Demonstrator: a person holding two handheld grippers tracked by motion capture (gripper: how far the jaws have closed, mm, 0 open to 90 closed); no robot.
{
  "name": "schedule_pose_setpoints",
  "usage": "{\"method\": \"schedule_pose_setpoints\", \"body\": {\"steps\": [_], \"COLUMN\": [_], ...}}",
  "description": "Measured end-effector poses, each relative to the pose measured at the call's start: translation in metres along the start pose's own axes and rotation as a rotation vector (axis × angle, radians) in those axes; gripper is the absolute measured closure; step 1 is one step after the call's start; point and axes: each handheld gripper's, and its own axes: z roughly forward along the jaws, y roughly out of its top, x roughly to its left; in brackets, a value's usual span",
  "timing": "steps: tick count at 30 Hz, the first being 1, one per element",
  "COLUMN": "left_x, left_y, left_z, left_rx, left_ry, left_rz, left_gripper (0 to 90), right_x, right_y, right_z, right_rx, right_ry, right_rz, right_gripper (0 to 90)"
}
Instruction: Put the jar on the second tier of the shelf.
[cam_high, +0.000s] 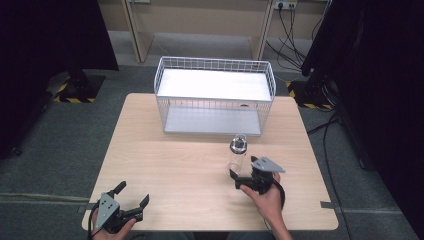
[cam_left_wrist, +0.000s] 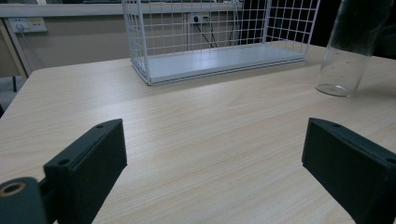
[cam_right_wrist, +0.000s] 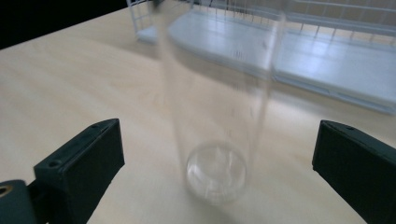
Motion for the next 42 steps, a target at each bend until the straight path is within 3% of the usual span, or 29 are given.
{"method": "schedule_pose_setpoints", "body": {"steps": [1,2,5,8,11,15,26,42], "left_x": [0.0,0.0,0.0,-0.001,0.0,0.0,0.0,-0.001], "left_y": [0.0,0.0,0.0,0.0,0.0,0.0,0.0,0.0], "left_z": [0.0,0.0,0.0,0.0,0.0,0.0,0.001,0.001], "left_rx": [0.0,-0.001,-0.002,-0.001,0.003,-0.001,0.003,0.001], "left_ry": [0.0,-0.001,-0.001,0.003,0.006,0.009,0.009,0.005], "left_rz": [0.0,0.004,0.006,0.005,-0.001,-0.005,-0.002,0.002], "left_gripper": [5.8,5.8,5.9,5.9,5.9,5.9,5.9,5.9], "right_x": [0.002,0.002,0.006,0.011,0.01,0.008,0.003,0.002], "right_y": [-0.008,-0.008,-0.033,-0.053,-0.059,-0.06,-0.04,-0.017], "right_z": [-0.014,-0.014,-0.051,-0.08,-0.088,-0.087,-0.078,-0.042], "right_rx": [-0.003,-0.003,0.008,0.0,-0.014,-0.022,-0.068,-0.088], "right_ry": [0.004,0.004,-0.006,-0.036,-0.053,-0.056,-0.074,-0.055], "right_rz": [-0.004,-0.004,0.0,-0.001,0.012,0.032,0.014,-0.009], "right_gripper": [2.5,2.5,2.5,2.5,2.6,2.9,3.5,6.4]}}
